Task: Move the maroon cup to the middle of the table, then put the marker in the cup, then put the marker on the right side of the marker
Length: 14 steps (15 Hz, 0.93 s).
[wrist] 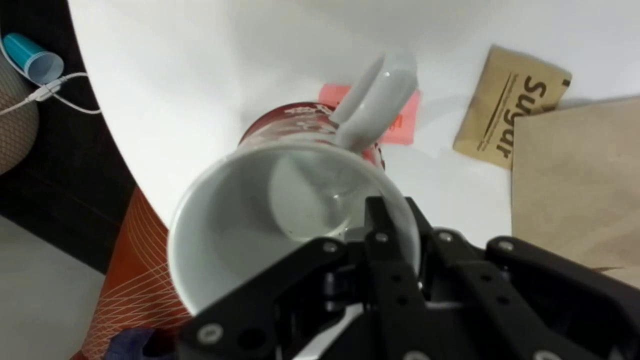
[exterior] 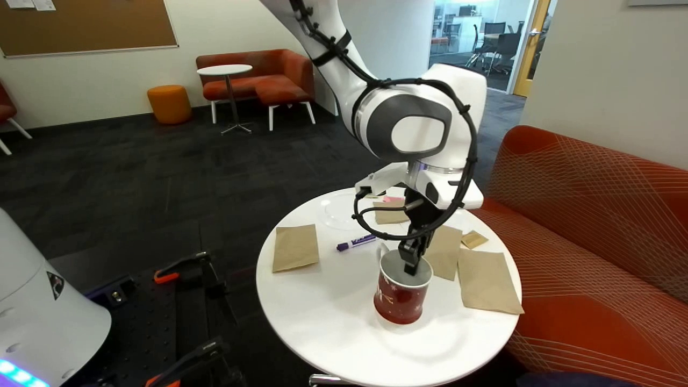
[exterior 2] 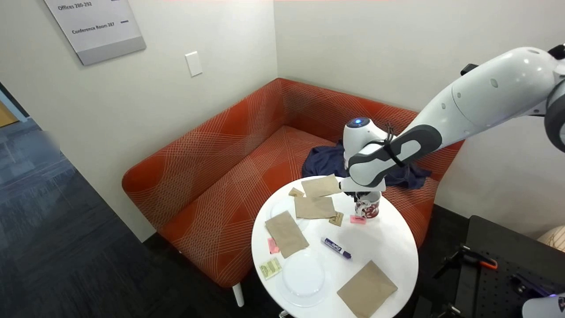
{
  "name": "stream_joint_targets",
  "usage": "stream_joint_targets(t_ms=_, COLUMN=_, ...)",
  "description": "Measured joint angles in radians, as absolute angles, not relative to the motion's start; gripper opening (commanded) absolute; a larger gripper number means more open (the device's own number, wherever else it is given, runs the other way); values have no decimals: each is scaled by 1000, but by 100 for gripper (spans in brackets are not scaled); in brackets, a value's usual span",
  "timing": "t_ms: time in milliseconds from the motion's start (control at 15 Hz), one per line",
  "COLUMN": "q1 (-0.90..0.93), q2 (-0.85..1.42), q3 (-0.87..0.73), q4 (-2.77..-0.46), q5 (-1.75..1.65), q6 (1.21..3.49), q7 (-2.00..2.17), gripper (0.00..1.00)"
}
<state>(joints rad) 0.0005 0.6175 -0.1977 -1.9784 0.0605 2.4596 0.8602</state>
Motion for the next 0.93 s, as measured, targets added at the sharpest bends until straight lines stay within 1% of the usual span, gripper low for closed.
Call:
stream_joint_targets(t_ms=467, q1=83, q2=545, q3=-179, q4=-2064, q5=10, q6=2460, q7=840, gripper=2)
stream_joint_targets(t_ms=933, q1=115, q2=531, q3=-138, q4=-2079, q5=5, q6=2460, q7=805, gripper=2)
